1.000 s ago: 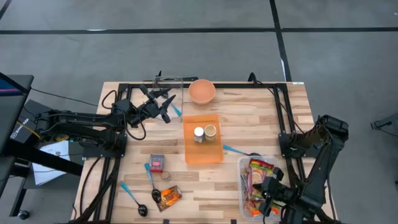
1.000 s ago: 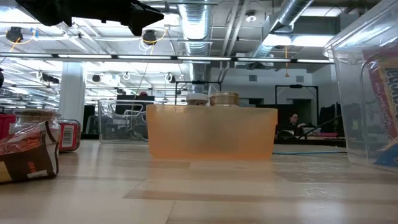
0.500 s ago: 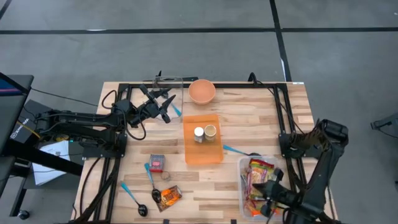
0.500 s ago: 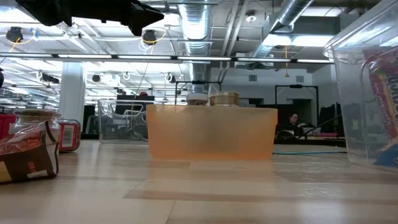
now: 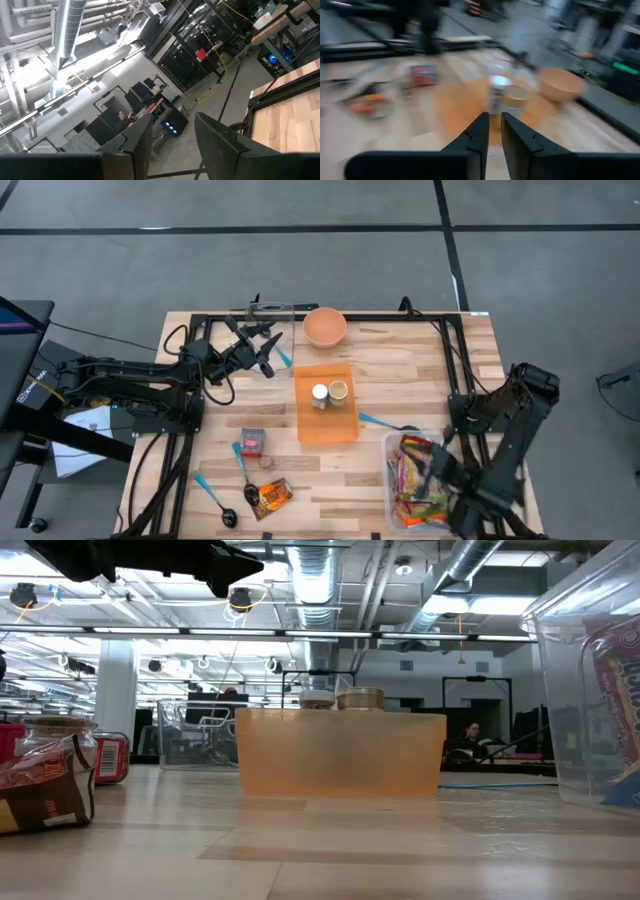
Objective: Pick & Place Food Item
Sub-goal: Put the blue spoon into the transparent bin
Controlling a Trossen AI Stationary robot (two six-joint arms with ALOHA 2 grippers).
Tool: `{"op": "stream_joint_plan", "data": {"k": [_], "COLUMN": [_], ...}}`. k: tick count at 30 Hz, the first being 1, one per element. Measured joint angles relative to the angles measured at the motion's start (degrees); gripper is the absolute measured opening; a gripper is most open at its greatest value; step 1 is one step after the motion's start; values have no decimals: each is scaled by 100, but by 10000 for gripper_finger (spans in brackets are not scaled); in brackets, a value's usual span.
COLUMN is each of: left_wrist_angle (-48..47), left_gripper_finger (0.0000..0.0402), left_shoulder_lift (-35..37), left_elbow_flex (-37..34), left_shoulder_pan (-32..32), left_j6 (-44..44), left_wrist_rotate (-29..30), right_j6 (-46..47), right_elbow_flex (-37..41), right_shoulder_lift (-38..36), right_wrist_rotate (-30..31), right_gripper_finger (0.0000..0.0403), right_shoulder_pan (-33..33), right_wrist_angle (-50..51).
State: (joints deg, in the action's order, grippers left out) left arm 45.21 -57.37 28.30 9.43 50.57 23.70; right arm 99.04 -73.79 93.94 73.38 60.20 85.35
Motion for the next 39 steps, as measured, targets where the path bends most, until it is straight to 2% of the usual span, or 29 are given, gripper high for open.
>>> {"op": "stream_joint_plan", "data": {"k": [3,10,13,16,20,25,30,34,39], "left_wrist_angle": [-2,0,-12,-58,-69,-72,-76,-78,-137], "left_gripper_finger": [140,140,140,140,140,140,140,140,140], "left_shoulder_lift": [-2,-1,-2,-1,0,-1,1,0,-2], "left_elbow_flex": [1,-1,2,2,1,2,1,2,2], "left_shoulder_pan": [1,0,2,0,2,0,2,2,0], "left_j6": [0,2,4,7,11,13,15,15,15], "left_wrist_rotate": [0,-2,1,4,5,14,27,27,25], "right_j6": [217,-2456,-3626,-5014,-6081,-6633,-6656,-6693,-6756], "right_elbow_flex": [-142,-587,-744,-753,-753,-757,-750,-748,-748], "right_shoulder_lift": [-176,-873,-1163,-1382,-1447,-1111,-432,41,388], "right_wrist_rotate": [-441,-1362,-1874,-2773,-4500,-6071,-7031,-7479,-7704], "right_gripper_finger": [61,94,108,120,131,146,162,176,190], "right_shoulder_pan": [-578,-2174,-2932,-3690,-4679,-5550,-6003,-6151,-6126], "right_wrist_angle": [486,-300,-994,-2004,-2989,-2982,-2497,-2388,-1761]}}
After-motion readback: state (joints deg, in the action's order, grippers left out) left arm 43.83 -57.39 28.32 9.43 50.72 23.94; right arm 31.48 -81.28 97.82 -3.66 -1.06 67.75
